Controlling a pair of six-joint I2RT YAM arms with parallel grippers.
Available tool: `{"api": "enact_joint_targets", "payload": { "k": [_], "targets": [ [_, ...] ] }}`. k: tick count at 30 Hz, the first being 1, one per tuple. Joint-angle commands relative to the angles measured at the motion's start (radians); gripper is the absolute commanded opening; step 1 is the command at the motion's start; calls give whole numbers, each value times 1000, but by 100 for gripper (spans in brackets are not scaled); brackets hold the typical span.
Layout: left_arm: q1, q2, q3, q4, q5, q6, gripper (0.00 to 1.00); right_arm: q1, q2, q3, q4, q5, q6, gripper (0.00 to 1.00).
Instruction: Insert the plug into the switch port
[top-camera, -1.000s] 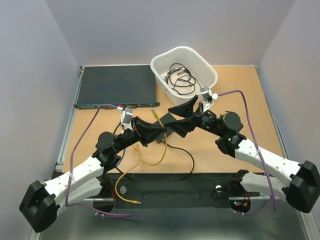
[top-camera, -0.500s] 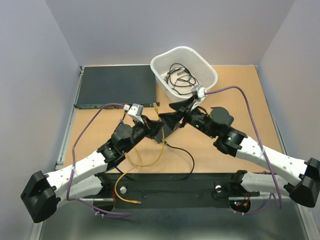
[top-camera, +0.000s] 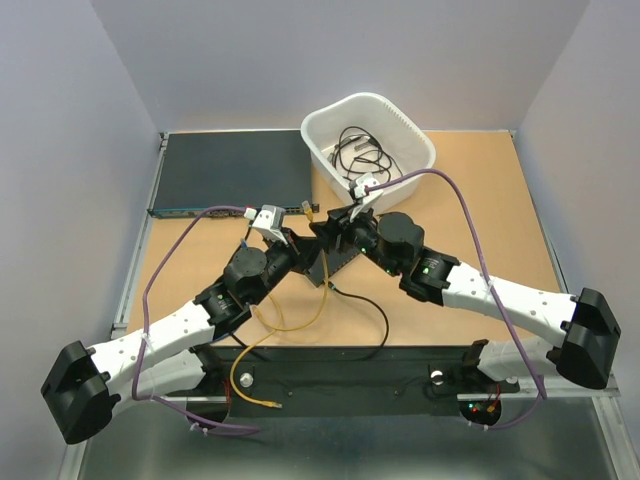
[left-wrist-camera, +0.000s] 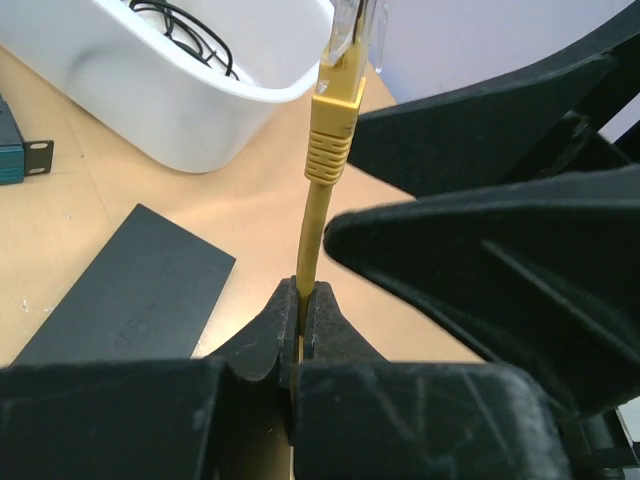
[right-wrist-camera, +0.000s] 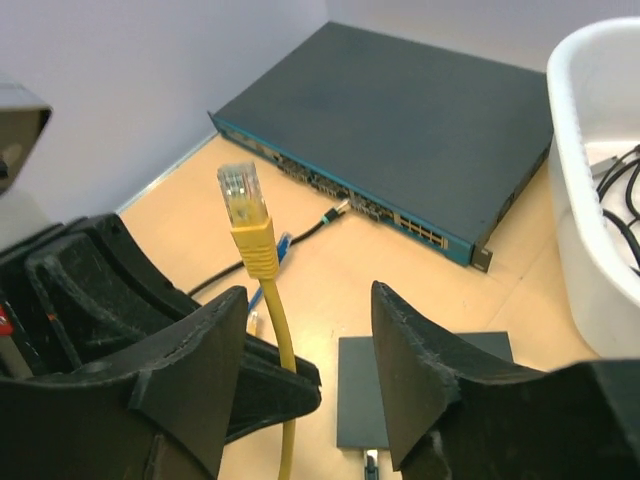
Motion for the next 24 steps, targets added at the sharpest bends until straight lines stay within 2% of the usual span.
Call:
{"api": "enact_joint_targets", "payload": {
  "k": [1,15,24],
  "targets": [
    [-7,-2,40,27,-22,20,0,10,-17,22,122,36,-25,56],
    [-5,11,45,28,-24,27,0,10,43,59,141,11,-16,54],
    [-7,5,43,28,-27,28,0,10,57,70,149,19,-10,43]
  ]
}}
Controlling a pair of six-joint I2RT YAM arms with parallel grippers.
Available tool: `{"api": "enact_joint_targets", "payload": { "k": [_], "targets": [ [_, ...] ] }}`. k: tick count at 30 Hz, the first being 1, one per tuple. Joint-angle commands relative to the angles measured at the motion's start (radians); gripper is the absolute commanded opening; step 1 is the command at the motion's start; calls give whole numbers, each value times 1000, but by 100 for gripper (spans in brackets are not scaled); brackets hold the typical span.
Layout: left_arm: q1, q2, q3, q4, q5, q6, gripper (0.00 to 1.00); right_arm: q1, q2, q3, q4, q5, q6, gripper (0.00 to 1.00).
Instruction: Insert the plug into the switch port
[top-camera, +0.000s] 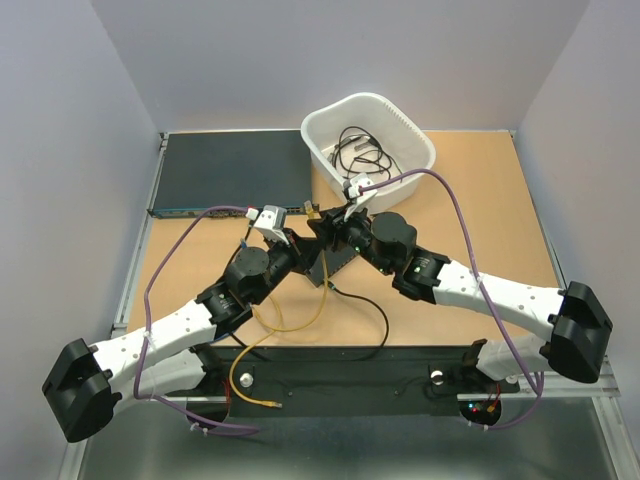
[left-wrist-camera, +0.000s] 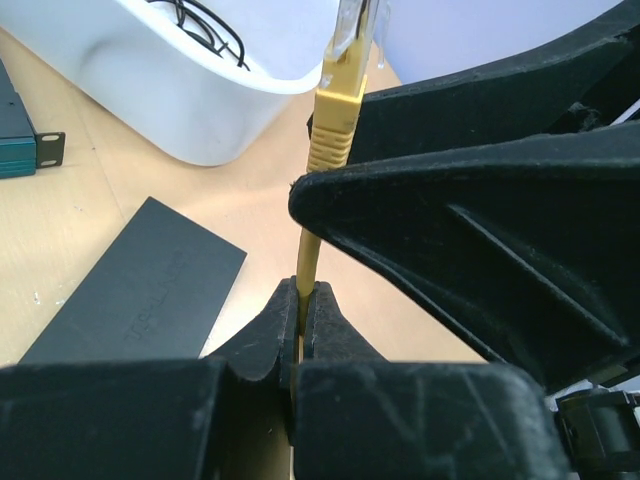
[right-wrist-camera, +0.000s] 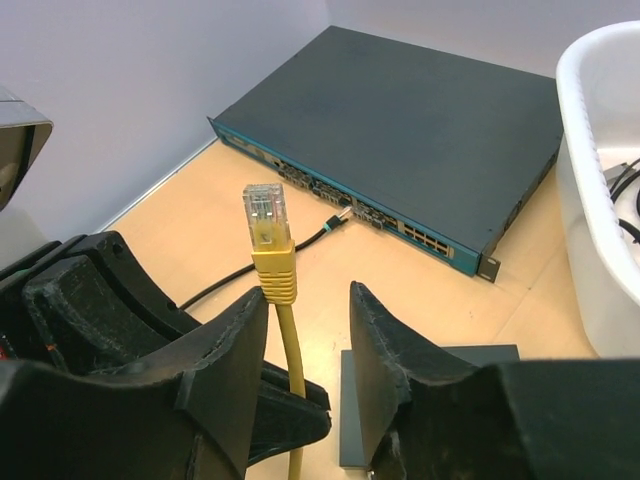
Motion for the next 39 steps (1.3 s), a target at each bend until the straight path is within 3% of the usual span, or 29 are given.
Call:
{"api": "enact_joint_targets", "payload": {
  "k": [1,7,15,20,22,23,25,26,29,34,39],
  "targets": [
    [-7,-8,43,37,-16,18,0,10,6,69,72,11,-1,43],
    [-7,-10,40,37,-16,18,0,8,24,71,84,7,8,30],
    [-7,-14,34,37,-10,24,0,11,20,45,99,11,23,0],
    [-7,1,39,37,4,30,0,11,-23,8,87,42,34,0],
    [-7,7,43,35,15,35,8,11,-46,-3,75,59,39,1],
    [-7,12,45,35,18,38,20,11,-89,-7,42,67,43,1],
    [-7,13,47,34,22,38,30,10,-139,-23,-3,96,51,0],
    [-7,9,47,32,24,41,41,11,-164,-30,-63,110,57,0],
    [-7,0,46,25,13,47,54,11,-265,-23,-249,146,100,0],
    [-5,12,79,-44,-37,52,60,11,-417,-15,-617,228,194,0],
    [-2,4,91,-61,-63,44,60,10,-388,-11,-880,287,319,0]
  ]
}}
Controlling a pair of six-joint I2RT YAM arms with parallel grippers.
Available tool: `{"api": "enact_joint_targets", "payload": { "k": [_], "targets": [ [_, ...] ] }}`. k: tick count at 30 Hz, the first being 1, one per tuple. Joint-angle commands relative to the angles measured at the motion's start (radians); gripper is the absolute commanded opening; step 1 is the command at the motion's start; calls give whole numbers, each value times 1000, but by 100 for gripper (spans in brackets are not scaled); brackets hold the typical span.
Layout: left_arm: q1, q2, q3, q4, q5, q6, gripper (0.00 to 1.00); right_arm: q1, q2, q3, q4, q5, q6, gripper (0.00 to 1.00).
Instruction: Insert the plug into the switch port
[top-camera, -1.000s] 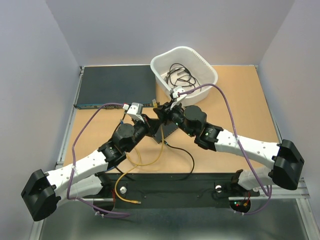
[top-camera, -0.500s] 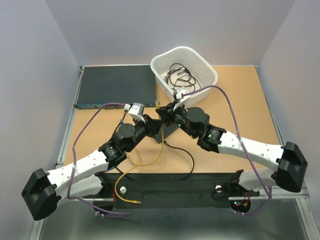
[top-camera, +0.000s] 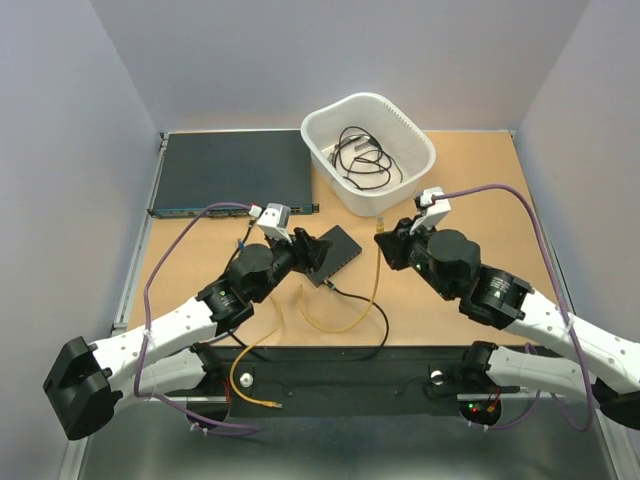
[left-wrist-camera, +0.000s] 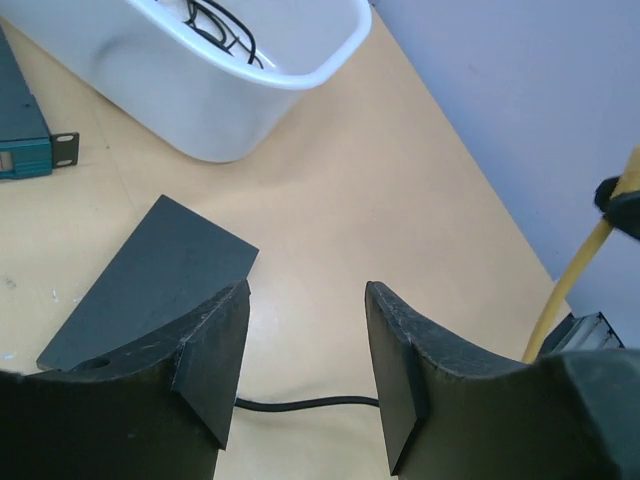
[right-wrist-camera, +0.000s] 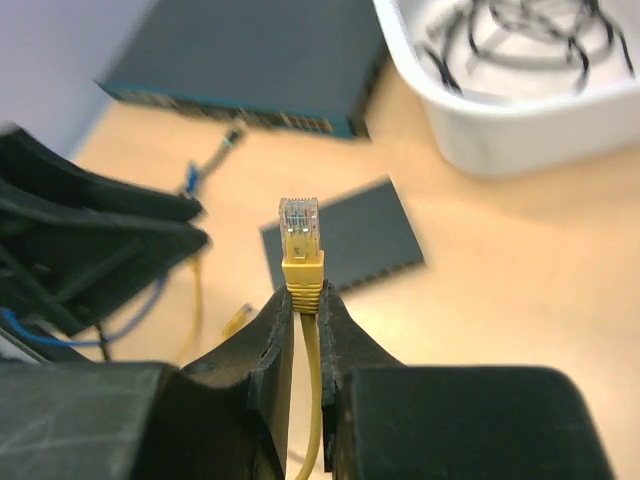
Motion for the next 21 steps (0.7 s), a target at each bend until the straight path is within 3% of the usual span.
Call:
{"api": "enact_joint_targets", "payload": {
  "k": [1,6,14,21],
  "targets": [
    [4,-12,59,-11,-53,15,60,2,63,17,-318,94,131,1],
    [15,11,88,-35,-67,15,60,-15,244,-28,-338,22,157,1],
    [51,102,103,-9,-47,24,59,-39,494,-2,-252,65,88,0],
    [214,201,106,58,114,30,57,-82,617,-20,-144,53,24,1]
  ]
}}
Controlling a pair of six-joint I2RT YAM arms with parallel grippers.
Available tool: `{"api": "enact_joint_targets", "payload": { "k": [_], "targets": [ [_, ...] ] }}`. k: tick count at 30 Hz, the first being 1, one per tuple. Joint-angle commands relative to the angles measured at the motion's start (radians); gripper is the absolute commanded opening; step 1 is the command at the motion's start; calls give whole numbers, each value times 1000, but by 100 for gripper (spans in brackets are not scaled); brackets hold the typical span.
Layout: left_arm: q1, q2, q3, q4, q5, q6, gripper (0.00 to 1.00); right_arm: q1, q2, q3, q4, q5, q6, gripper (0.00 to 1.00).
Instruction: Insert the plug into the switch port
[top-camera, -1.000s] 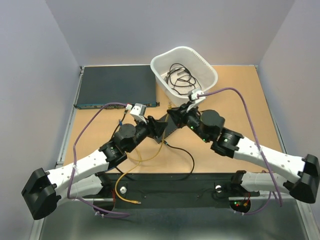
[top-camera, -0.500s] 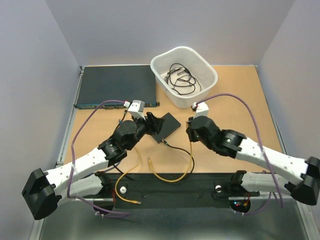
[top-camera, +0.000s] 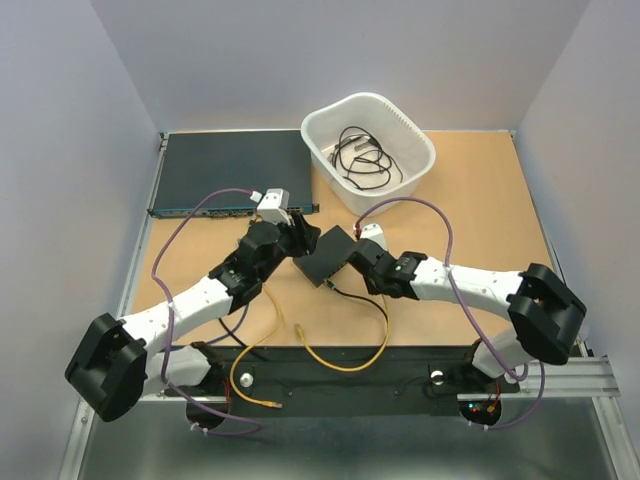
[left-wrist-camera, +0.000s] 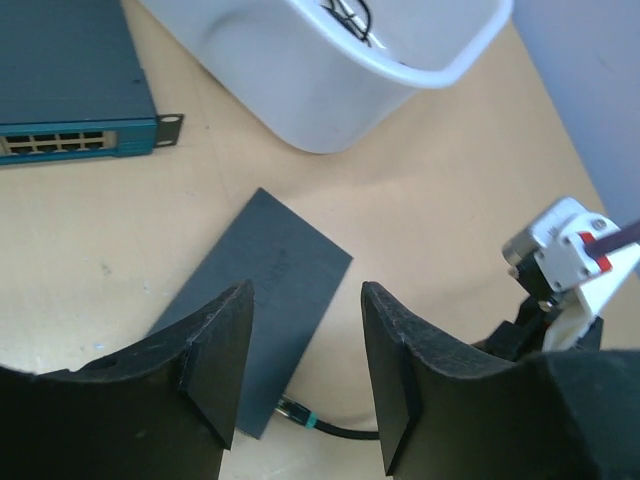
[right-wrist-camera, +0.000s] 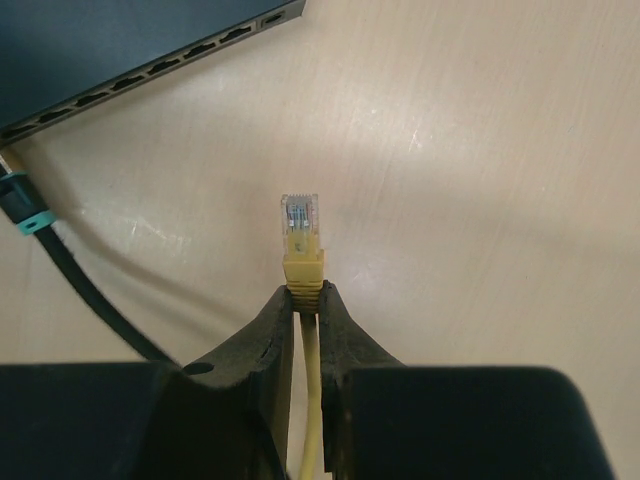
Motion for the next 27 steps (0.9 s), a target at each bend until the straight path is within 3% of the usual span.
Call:
{"api": "enact_joint_targets", "payload": {
  "k": [1,10,17,27],
  "targets": [
    [84,25,42,117,106,22,57,-43,42,-7,154,-8,-62,0],
    [159,246,85,265,223,80,56,-111,169,-9,335,-142,-158,0],
    [164,358,115,348,284,97,54,-113,258,36,354,-231,-170,0],
    [177,533,143,418,370,144,52,-129,237,42,333,-286,-170,1]
  ]
}}
